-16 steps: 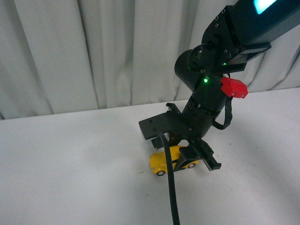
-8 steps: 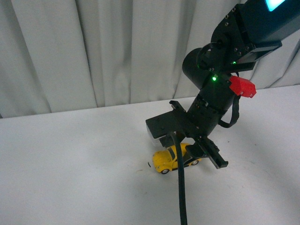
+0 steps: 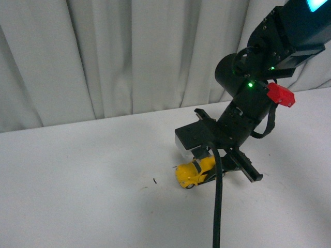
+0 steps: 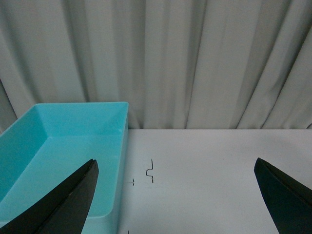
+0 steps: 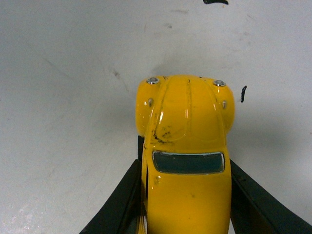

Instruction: Wind up and store yellow beetle toy

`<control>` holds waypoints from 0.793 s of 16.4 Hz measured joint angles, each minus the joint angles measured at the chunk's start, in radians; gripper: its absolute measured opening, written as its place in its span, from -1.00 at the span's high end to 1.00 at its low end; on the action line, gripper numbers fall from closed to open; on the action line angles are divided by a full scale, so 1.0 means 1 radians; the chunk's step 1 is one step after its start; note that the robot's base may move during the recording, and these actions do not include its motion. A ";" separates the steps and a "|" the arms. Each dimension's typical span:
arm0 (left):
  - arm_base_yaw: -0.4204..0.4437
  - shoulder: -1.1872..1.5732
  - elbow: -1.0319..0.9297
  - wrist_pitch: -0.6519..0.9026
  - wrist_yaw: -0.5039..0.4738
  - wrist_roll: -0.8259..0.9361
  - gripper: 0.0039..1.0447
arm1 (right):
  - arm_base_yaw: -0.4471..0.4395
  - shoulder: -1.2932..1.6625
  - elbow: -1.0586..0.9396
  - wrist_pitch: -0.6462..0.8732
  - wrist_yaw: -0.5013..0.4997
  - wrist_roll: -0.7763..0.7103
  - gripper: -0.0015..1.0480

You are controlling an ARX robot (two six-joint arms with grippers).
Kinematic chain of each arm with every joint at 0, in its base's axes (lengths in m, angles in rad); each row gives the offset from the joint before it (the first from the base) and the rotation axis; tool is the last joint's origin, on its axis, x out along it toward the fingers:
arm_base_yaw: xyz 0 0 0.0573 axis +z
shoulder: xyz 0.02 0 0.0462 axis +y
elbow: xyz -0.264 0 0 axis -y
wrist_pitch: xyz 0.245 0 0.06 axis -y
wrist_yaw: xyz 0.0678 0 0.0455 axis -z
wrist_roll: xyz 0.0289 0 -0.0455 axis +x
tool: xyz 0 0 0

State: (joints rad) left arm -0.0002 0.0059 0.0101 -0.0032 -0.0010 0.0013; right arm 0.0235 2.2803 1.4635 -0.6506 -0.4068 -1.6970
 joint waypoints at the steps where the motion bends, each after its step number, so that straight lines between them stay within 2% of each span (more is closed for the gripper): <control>1: 0.000 0.000 0.000 0.000 0.000 0.000 -0.88 | -0.016 -0.002 -0.008 0.002 -0.011 -0.010 0.20; 10: 0.000 0.000 0.000 0.000 0.000 0.000 -0.88 | -0.224 -0.041 -0.087 -0.014 -0.040 -0.029 0.20; 13: 0.000 0.000 0.000 0.000 0.000 0.000 -0.88 | -0.264 -0.052 -0.108 -0.018 -0.036 -0.032 0.20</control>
State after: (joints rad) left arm -0.0002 0.0059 0.0101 -0.0032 -0.0006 0.0013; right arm -0.2405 2.2284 1.3552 -0.6682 -0.4427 -1.7287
